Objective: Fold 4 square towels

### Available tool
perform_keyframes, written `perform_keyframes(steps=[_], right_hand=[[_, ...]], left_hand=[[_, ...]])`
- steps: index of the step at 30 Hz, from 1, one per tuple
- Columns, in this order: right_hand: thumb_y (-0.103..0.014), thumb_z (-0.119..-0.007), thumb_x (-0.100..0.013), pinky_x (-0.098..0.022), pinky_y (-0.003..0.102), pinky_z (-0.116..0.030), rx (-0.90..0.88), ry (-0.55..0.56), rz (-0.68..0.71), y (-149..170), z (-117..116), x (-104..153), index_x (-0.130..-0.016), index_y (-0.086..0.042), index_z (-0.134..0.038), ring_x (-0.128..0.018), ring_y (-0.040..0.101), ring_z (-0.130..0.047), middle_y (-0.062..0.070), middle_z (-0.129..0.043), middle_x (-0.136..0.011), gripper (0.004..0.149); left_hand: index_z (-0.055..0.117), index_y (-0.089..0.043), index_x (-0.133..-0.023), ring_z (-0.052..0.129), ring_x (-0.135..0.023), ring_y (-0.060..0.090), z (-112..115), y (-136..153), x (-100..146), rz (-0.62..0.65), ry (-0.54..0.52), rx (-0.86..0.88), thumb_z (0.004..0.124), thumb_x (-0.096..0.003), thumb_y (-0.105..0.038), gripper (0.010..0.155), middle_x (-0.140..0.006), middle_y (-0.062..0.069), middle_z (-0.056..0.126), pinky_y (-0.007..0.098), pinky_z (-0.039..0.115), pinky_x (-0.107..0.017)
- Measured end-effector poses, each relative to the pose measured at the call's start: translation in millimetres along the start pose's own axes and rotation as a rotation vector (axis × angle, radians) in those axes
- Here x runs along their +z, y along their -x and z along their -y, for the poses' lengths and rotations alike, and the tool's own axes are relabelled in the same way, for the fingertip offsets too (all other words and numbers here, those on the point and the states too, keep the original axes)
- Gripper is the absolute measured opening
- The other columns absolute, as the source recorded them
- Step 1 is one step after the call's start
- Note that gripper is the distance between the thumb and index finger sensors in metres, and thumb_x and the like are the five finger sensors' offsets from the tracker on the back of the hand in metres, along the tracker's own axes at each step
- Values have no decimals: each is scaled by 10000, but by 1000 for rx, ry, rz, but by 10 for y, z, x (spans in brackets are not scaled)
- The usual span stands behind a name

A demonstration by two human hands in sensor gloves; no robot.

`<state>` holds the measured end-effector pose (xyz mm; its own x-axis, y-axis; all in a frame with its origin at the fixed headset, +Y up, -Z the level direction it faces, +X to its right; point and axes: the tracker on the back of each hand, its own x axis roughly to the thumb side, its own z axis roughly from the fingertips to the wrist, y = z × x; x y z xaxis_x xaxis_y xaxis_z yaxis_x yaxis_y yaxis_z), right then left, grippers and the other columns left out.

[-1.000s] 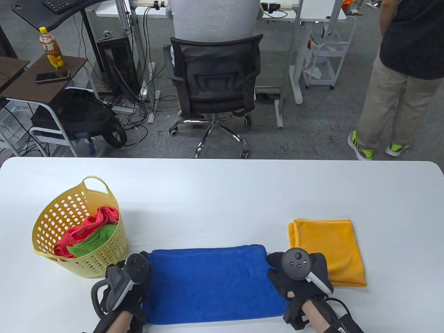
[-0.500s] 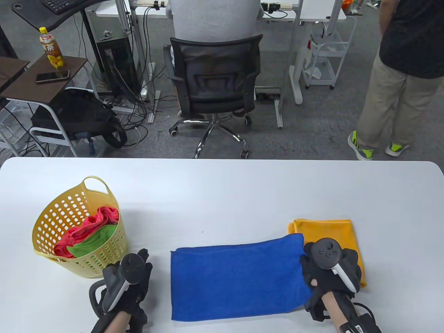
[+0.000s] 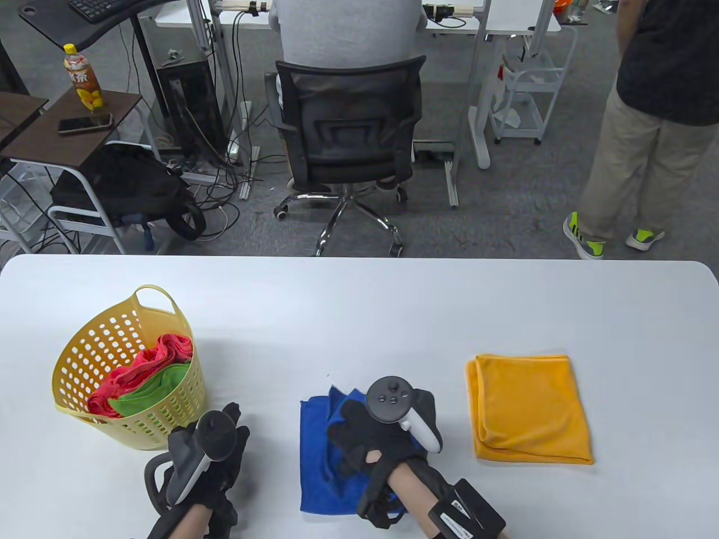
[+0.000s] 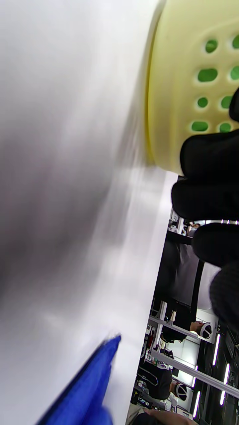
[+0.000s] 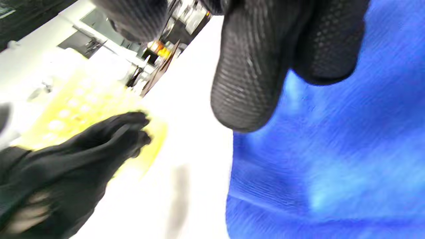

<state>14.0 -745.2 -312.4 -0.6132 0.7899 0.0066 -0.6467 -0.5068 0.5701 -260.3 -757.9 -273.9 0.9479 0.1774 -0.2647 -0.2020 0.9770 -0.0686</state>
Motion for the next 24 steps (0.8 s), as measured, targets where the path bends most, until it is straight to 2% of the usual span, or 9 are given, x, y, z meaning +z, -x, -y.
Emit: perform_keyframes(steps=[2,4,8,10,14,17,19,21,24], right_hand=[[-407,-722,-542,-478,575,-840,-26,-17,22,-11,53,31,-1080,43,-433,-520,321,-1077,359,-743,-950,759],[-406,-711,-548,-482,578,-833,-38,31,27,34,264,126,-1080,40,-454,-517,319,-1075,353,-759,-945,741],[-389,-719,-553,-457,571,-831,38,328,-146,372,790,371,-1037,45,-604,-425,272,-1061,341,-853,-854,661],[-380,-737,-551,-463,573,-791,153,383,-277,587,877,411,-1009,44,-661,-378,248,-1000,343,-863,-811,628],[-389,-767,-541,-502,595,-714,429,311,-475,859,729,316,-895,24,-818,-418,226,-896,330,-819,-795,547],[-412,-839,-501,-531,622,-662,563,236,-521,911,478,140,-891,55,-795,-480,236,-850,330,-771,-813,610],[-352,-850,-483,-529,615,-666,639,296,-478,850,394,87,-855,64,-807,-471,212,-842,329,-776,-771,559],[-255,-849,-494,-547,619,-649,600,283,-452,817,332,49,-836,41,-825,-471,207,-837,313,-784,-766,453],[-266,-853,-488,-575,640,-632,598,321,-377,827,330,78,-811,-32,-852,-533,227,-857,276,-802,-801,399]], left_hand=[[663,-399,-1068,772,-1046,279,-3,0,3,0,1,2,670,-508,-554,581,-1088,-38,792,545,485,-861],[663,-401,-1068,773,-1046,277,2,-4,-1,4,4,-2,670,-508,-554,581,-1088,-39,792,545,485,-861],[659,-405,-1069,767,-1052,274,9,-22,-10,10,9,-19,667,-509,-556,580,-1092,-43,787,544,481,-864],[661,-408,-1067,766,-1054,273,13,-31,-12,13,11,-28,666,-513,-547,572,-1095,-45,783,546,479,-865],[657,-412,-1069,761,-1059,271,21,-43,-8,20,12,-35,665,-513,-548,572,-1097,-46,781,547,476,-867],[661,-411,-1067,762,-1058,271,28,-46,-2,22,8,-43,666,-513,-545,569,-1096,-47,783,547,476,-866],[664,-412,-1065,764,-1056,273,30,-45,2,21,4,-49,666,-513,-543,567,-1095,-46,784,548,476,-866],[665,-411,-1064,764,-1057,272,27,-45,5,19,1,-54,667,-513,-543,567,-1096,-45,783,549,476,-866],[663,-410,-1065,763,-1057,273,19,-42,10,18,-5,-51,667,-513,-542,568,-1096,-46,783,550,475,-866]])
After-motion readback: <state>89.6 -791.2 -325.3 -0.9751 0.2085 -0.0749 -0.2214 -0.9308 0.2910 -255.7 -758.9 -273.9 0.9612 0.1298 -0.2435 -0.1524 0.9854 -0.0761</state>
